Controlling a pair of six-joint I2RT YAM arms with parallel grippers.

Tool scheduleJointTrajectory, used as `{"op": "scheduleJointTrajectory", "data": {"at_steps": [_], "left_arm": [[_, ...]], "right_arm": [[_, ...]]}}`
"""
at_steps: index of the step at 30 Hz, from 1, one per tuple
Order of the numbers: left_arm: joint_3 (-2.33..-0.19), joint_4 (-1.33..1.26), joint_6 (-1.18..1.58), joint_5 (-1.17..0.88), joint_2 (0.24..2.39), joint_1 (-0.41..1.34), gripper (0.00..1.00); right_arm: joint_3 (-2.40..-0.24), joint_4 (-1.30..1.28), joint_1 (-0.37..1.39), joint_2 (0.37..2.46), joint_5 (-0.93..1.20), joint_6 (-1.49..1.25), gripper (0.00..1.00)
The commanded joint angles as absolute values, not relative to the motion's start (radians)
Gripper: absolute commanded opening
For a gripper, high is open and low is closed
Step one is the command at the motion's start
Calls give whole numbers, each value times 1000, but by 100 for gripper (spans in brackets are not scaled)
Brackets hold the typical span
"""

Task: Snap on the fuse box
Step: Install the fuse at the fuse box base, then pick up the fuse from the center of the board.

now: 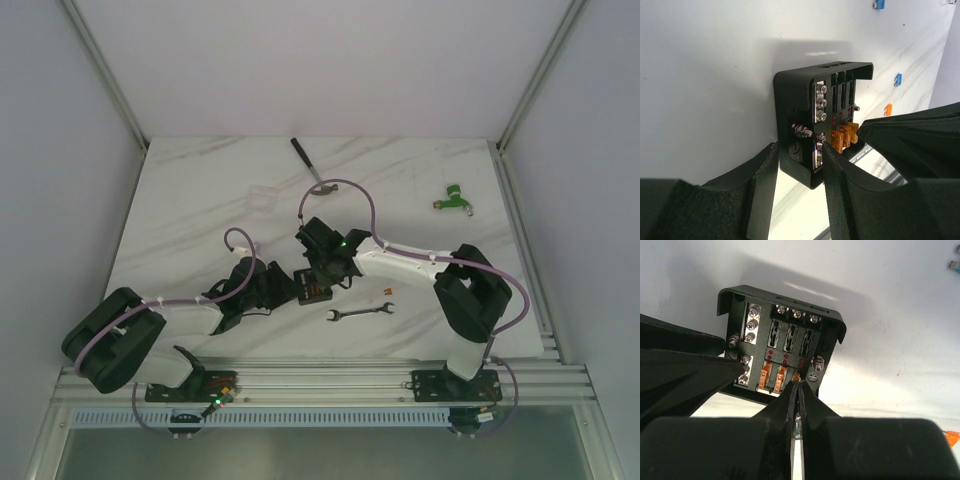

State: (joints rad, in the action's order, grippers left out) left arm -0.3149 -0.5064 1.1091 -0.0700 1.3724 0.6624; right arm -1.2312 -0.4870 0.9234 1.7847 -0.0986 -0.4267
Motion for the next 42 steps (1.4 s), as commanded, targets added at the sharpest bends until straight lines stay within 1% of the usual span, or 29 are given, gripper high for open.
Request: {"op": "scheduleJointTrajectory", "data": {"at_steps": [1, 3, 5, 13, 16, 19, 20, 22, 26, 32, 34, 35, 37, 42], "left_arm": [[-314, -479, 1104, -52, 1374, 665, 49], [-314, -482, 1105, -53, 1378, 664, 49], [-312, -482, 1104, -54, 1382, 664, 49], [-307, -477, 1106, -35, 1381, 664, 49], [-307, -474, 1105, -36, 1376, 665, 49], [-312, -463, 1100, -35, 1365, 664, 49], [-314, -458, 1099, -33, 1358, 664, 49], [-313, -444, 1097, -26, 1338, 664, 50], [-313, -403, 1083, 0, 1279, 665, 52], [-309, -338, 1063, 27, 1191, 665, 61], [-307, -316, 1057, 39, 1165, 664, 64], [-306, -303, 1052, 47, 1152, 665, 66], [-307, -280, 1045, 62, 1124, 665, 71], [-306, -244, 1033, 88, 1079, 663, 82]], "right_arm": [[-1209, -519, 922, 1827, -94, -438, 8], [-1205, -518, 922, 1843, -71, -437, 5], [-1199, -520, 922, 1863, -51, -434, 0], [-1131, -554, 926, 1937, -49, -429, 0], [-1125, -534, 931, 1901, -60, -419, 0], [-1138, -482, 934, 1810, -47, -408, 0], [-1143, -467, 933, 1773, -44, -406, 6], [-1148, -447, 934, 1702, -57, -410, 9], [-1112, -457, 914, 1596, -119, -427, 24], [-964, -517, 792, 1485, -201, -455, 44], [-909, -516, 741, 1452, -214, -458, 47], [-884, -514, 718, 1435, -221, -459, 51], [-838, -504, 670, 1411, -230, -461, 54], [-754, -449, 583, 1388, -200, -444, 55]]}}
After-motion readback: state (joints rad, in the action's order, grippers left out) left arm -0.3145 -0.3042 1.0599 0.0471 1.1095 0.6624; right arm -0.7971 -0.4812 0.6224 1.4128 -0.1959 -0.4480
